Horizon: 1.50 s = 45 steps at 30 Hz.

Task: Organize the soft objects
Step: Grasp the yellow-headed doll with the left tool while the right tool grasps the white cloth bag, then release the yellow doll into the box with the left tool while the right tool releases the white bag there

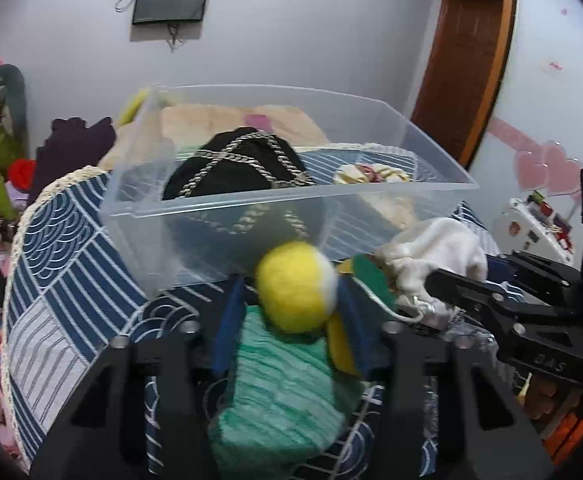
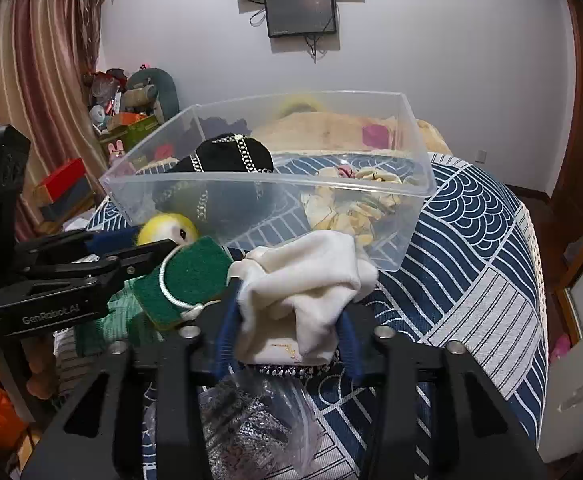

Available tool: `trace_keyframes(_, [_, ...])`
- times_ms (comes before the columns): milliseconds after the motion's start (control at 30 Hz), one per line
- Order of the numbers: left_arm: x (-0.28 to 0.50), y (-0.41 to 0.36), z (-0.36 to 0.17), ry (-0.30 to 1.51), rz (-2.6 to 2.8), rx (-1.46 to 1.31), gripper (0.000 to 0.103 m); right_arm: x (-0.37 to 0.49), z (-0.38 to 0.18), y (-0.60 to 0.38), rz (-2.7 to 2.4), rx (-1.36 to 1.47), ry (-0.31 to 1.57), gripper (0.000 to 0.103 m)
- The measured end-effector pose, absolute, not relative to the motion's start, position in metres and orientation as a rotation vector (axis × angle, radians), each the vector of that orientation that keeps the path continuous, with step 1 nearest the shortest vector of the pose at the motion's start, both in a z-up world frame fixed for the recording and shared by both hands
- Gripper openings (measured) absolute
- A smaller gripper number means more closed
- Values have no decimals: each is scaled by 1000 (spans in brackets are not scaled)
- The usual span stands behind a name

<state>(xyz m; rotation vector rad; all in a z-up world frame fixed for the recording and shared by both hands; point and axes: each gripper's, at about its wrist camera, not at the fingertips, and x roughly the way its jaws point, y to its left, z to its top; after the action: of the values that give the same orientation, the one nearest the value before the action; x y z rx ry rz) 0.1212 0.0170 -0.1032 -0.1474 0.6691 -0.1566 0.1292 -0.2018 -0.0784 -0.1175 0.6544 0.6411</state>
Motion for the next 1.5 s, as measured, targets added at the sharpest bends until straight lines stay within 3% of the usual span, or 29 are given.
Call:
trace_keyframes(200, [115, 10, -98, 641, -137, -103, 36, 124, -71, -204, 639, -104, 623, 24])
trace_keyframes(767, [83, 33, -44, 467, -68, -116, 36, 108, -26, -214, 621, -73, 467, 23])
trace_keyframes(1500, [139, 51, -45, 494, -13, -147, 36, 150, -10, -185, 584, -94, 421, 23])
